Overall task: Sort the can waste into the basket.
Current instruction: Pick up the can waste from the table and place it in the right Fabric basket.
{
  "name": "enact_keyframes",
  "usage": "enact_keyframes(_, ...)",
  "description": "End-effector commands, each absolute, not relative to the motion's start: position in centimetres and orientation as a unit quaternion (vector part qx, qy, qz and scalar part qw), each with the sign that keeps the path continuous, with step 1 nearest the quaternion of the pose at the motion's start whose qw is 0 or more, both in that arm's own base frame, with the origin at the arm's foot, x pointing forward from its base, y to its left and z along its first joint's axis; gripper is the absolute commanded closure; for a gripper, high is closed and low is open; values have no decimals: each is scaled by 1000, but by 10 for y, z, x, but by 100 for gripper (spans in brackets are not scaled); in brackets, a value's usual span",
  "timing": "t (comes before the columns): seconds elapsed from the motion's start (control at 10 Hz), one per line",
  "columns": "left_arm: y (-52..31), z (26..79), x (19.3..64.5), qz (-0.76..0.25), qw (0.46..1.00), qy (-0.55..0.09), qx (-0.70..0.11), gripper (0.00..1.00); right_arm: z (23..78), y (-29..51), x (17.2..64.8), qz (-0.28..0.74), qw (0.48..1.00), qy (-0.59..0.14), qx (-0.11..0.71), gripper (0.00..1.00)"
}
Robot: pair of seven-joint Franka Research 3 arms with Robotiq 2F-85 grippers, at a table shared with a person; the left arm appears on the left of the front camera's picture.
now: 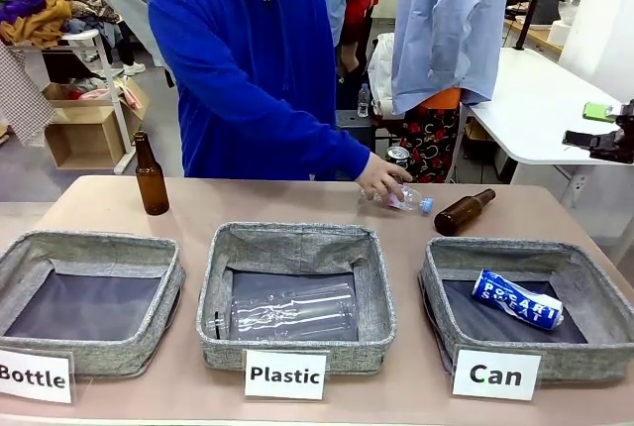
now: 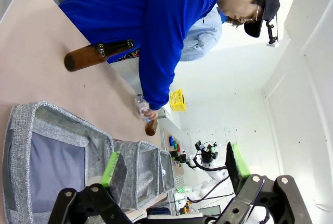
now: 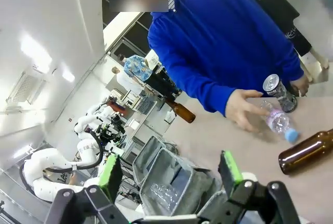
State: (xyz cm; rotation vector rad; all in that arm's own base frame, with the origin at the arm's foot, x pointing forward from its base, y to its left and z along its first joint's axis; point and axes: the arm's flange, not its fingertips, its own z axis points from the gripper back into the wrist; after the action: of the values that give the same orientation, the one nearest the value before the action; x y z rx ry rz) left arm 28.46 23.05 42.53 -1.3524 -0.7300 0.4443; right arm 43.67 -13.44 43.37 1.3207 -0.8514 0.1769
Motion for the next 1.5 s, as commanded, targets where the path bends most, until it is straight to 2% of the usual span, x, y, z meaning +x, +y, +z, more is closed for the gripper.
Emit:
enact_keyframes(0.0, 231, 427, 284, 193, 697, -329, -607, 0, 436, -132, 432, 78, 697, -391, 596, 0)
enact_keyframes(0.6, 231, 427, 284, 193, 697, -329, -607, 0, 433, -134, 436, 79, 703, -382, 594, 0)
enact_keyframes(0.7, 231, 427, 284, 193, 697, -329, -607, 0, 438, -123, 465, 120, 716, -421, 544, 0)
enact_keyframes(0.9, 231, 427, 284, 193, 697, -329, -607, 0, 409, -68, 552, 195, 773, -380, 470, 0)
enact_keyframes(1.0, 231, 427, 284, 193, 697, -329, -607, 0, 391, -49, 583, 198, 796, -373, 433, 0)
enact_keyframes(1.1, 231, 427, 284, 193, 697, -329, -607, 0, 384, -46, 587, 193, 803, -346, 445, 0)
enact_keyframes(1.2, 231, 427, 284, 193, 697, -329, -607, 0, 403, -65, 557, 208, 771, -306, 518, 0)
enact_keyframes(1.3, 231, 427, 284, 193, 697, -329, -607, 0, 434, -115, 494, 235, 743, -251, 574, 0)
enact_keyframes(1.4, 231, 427, 284, 193, 697, -329, -607, 0, 445, -154, 447, 228, 746, -234, 580, 0)
